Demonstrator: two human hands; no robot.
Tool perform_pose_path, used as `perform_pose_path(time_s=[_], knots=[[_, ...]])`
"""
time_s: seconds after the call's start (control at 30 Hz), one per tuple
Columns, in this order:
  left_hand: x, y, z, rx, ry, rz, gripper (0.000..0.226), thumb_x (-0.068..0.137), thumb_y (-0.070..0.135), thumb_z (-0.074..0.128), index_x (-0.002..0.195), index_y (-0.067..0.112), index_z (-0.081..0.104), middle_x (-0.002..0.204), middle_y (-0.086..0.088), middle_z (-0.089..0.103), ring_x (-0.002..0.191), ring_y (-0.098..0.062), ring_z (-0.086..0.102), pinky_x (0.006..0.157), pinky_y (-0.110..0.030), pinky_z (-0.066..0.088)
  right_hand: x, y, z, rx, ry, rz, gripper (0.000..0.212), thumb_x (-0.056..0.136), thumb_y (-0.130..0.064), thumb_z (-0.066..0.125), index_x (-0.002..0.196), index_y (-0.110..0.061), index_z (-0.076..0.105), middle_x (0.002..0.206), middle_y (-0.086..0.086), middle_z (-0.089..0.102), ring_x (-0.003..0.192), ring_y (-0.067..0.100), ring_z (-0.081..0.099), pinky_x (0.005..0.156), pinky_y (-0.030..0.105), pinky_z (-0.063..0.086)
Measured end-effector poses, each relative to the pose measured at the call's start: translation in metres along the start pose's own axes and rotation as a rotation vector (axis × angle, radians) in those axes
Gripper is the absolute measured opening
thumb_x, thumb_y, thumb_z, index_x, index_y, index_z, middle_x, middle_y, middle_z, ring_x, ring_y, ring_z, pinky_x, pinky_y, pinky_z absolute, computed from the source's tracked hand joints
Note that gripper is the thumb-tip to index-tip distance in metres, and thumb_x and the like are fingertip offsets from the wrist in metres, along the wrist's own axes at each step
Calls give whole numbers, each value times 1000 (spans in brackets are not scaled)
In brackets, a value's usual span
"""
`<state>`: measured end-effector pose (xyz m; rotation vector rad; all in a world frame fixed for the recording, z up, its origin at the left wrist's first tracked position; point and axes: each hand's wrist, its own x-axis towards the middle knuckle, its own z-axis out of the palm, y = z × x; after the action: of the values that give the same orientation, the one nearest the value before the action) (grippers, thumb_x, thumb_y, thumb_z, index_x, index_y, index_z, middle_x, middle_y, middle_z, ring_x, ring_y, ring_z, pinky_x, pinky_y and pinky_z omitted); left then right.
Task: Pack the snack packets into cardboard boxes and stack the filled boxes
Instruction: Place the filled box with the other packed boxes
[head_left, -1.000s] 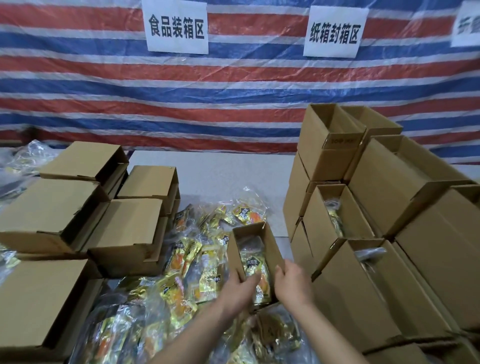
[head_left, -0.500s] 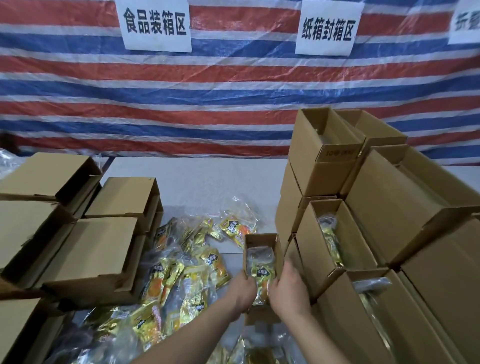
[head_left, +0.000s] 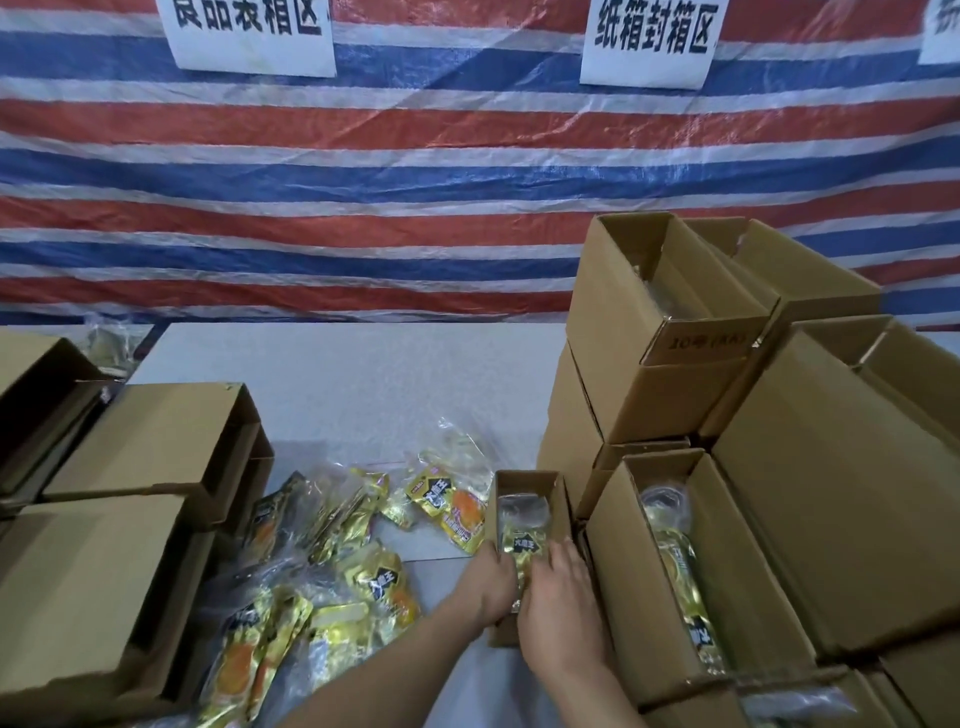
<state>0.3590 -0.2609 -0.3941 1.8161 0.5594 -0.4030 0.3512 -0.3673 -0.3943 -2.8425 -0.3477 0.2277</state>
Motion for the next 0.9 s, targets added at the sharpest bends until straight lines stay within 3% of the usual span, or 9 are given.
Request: perform_pose_path(time_s=[0.07, 0.13, 0.23, 0.33, 0.57, 0.73, 0.8, 0.9], knots=[[23, 2, 0, -18, 9, 6, 27, 100, 6, 33, 117, -3, 52, 110, -23, 62, 94, -30, 59, 85, -42, 50, 17, 2, 9, -14, -28, -6, 47, 103, -11, 30, 147, -14, 43, 165, 5, 20, 154, 19, 7, 125, 32, 2], [35, 3, 1, -14, 28, 7, 26, 100, 5, 34, 115, -5, 53, 108, -22, 59, 92, -28, 55, 83, -40, 48, 25, 2, 13, -38, -25, -23, 46, 103, -12, 32, 147, -14, 43, 162, 5, 26, 153, 18, 12, 125, 33, 0], [50, 3, 1, 19, 64, -11, 33, 102, 8, 34, 123, -11, 50, 123, -28, 59, 113, -38, 57, 85, -34, 44, 38, 1, 14, -61, -5, -18, 41, 101, -13, 36, 139, -15, 51, 154, 5, 38, 149, 18, 22, 125, 34, 1], [58, 9, -1, 61, 34, -11, 34, 103, 5, 31, 125, -15, 47, 128, -31, 55, 120, -40, 53, 90, -34, 41, 53, -1, 7, -76, -15, -12, 37, 99, -12, 39, 132, -16, 56, 143, 4, 47, 142, 19, 32, 124, 33, 6], [68, 15, -11, 35, -4, -15, 33, 106, 10, 29, 132, -7, 42, 127, -27, 56, 116, -36, 56, 84, -31, 44, 64, -1, 1, -94, -88, -69, 37, 98, -13, 39, 131, -16, 55, 138, 3, 50, 136, 18, 38, 123, 34, 3], [65, 19, -15, 24, -14, -54, 40, 107, 17, 29, 139, -5, 38, 139, -26, 50, 128, -39, 50, 101, -38, 44, 66, -1, -4, -110, -121, -95, 34, 100, -14, 38, 128, -18, 56, 134, 1, 52, 133, 17, 41, 123, 34, 5], [66, 23, -16, 30, -41, -63, 39, 107, 19, 27, 138, -4, 36, 138, -28, 49, 128, -40, 49, 104, -44, 43, 68, 0, -6, -110, -142, -86, 32, 100, -16, 38, 124, -18, 58, 130, 1, 53, 130, 18, 43, 122, 35, 9], [65, 27, -18, 32, -44, -65, 51, 108, 33, 28, 146, -1, 29, 148, -23, 43, 135, -36, 44, 110, -40, 39, 74, -2, -11, -113, -163, -82, 31, 101, -20, 38, 123, -15, 59, 128, 5, 56, 125, 21, 47, 119, 36, 20]])
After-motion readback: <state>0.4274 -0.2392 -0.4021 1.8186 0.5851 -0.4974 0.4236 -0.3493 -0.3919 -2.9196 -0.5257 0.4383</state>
